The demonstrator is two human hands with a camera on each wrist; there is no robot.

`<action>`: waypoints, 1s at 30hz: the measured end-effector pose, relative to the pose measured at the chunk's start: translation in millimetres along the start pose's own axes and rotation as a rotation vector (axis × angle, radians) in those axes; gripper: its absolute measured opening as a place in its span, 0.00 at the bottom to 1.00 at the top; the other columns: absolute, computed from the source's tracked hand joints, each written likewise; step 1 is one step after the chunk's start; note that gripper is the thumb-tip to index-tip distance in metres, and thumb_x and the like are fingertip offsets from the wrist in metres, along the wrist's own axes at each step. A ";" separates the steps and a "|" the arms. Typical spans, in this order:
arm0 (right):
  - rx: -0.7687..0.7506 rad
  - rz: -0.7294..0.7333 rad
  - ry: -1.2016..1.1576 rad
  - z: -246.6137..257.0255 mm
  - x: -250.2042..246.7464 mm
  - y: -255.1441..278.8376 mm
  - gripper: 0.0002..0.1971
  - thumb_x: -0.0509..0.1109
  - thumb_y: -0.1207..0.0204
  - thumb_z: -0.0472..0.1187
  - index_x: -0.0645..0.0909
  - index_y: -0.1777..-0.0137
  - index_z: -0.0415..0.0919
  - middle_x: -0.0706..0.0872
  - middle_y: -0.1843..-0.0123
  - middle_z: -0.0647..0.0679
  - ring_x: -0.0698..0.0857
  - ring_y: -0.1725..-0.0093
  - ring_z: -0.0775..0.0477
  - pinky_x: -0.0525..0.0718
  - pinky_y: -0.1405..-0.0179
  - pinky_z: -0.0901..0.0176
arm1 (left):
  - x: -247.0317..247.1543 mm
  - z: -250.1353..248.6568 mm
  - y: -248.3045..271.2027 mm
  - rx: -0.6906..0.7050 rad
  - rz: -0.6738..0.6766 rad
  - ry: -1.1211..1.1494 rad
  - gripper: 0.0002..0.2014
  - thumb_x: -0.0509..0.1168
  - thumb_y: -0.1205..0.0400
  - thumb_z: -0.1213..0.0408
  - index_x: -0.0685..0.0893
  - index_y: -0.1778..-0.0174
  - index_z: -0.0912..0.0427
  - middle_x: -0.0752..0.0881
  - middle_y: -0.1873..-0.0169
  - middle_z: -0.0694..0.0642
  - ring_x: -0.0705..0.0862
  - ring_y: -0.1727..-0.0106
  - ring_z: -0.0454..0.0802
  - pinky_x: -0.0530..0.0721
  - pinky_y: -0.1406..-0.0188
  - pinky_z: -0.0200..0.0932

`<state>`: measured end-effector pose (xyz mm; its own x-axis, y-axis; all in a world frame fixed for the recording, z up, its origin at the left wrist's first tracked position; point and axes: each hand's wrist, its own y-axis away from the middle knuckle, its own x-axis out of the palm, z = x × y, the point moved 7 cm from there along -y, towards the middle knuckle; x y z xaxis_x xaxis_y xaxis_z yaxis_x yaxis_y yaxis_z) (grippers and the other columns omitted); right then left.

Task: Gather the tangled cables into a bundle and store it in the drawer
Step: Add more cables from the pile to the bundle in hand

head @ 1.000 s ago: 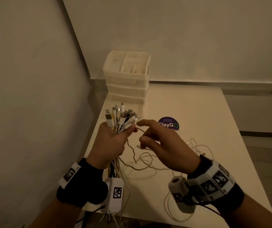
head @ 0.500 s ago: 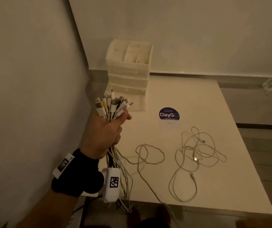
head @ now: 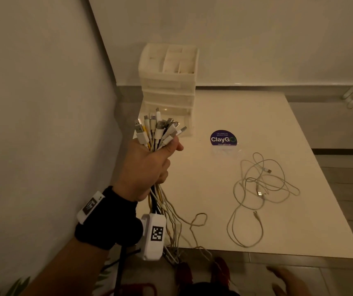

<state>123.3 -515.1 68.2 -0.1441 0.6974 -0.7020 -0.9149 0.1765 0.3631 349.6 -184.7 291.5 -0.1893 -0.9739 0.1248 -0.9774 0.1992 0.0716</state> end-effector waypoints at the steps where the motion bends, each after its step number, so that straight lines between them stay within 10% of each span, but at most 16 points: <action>1: -0.120 0.053 0.024 37.7 7.0 -2.8 0.44 0.79 0.31 0.36 0.65 0.45 0.94 0.78 0.44 0.76 0.84 0.36 0.58 0.79 0.37 0.59 | 1.4 0.0 2.0 -0.002 0.007 0.004 0.12 0.64 0.17 0.60 0.83 0.61 0.65 0.60 0.86 0.49 0.55 0.86 0.45 0.58 0.83 0.33; 5: -0.441 0.187 -0.266 208.7 3.3 -21.5 0.34 0.74 0.29 0.58 0.66 0.24 0.60 0.76 0.29 0.71 0.73 0.28 0.70 0.71 0.28 0.70 | 12.1 -3.5 11.5 0.013 0.036 0.014 0.13 0.66 0.22 0.56 0.83 0.61 0.64 0.61 0.85 0.50 0.55 0.85 0.45 0.58 0.82 0.33; 11: -0.668 0.449 -0.398 366.4 23.9 -33.7 0.18 0.77 0.27 0.37 0.81 0.38 0.38 0.87 0.44 0.45 0.85 0.46 0.52 0.85 0.40 0.52 | 28.7 -19.1 33.6 0.133 0.077 -0.059 0.11 0.67 0.21 0.57 0.85 0.62 0.61 0.66 0.87 0.49 0.59 0.86 0.47 0.62 0.82 0.36; 14: -0.692 0.543 -0.527 378.5 35.4 -29.5 0.02 0.73 0.24 0.31 0.82 0.56 0.35 0.86 0.64 0.36 0.84 0.65 0.43 0.88 0.61 0.48 | 18.9 -31.2 39.4 0.174 0.071 -0.066 0.12 0.66 0.21 0.56 0.84 0.60 0.62 0.67 0.86 0.47 0.60 0.86 0.46 0.62 0.82 0.35; 16: -0.682 0.528 -0.541 375.5 42.0 -33.0 0.13 0.73 0.23 0.40 0.79 0.63 0.31 0.81 0.72 0.35 0.79 0.74 0.42 0.81 0.71 0.50 | 12.3 -36.6 38.9 0.148 0.077 0.014 0.13 0.65 0.21 0.56 0.82 0.60 0.64 0.64 0.86 0.49 0.59 0.86 0.45 0.60 0.83 0.35; 22: -0.613 0.514 -0.425 345.8 71.0 -59.4 0.27 0.72 0.31 0.64 0.78 0.76 0.40 0.83 0.76 0.38 0.83 0.74 0.34 0.84 0.70 0.49 | -11.2 -67.8 22.6 0.198 0.019 0.215 0.12 0.62 0.16 0.59 0.81 0.59 0.63 0.63 0.85 0.46 0.56 0.86 0.42 0.55 0.85 0.34; 30: -0.385 0.632 -0.378 286.0 128.3 -77.0 0.23 0.74 0.26 0.55 0.77 0.77 0.43 0.85 0.77 0.48 0.83 0.75 0.47 0.85 0.63 0.56 | -37.9 -99.0 11.6 0.259 -0.094 0.166 0.12 0.61 0.15 0.59 0.82 0.61 0.59 0.62 0.85 0.46 0.57 0.86 0.40 0.57 0.84 0.31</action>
<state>283.1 -240.5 125.4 -0.6008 0.7837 -0.1574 -0.7788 -0.5294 0.3365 354.8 -134.6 385.6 -0.0996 -0.9515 0.2912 -0.9854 0.0538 -0.1613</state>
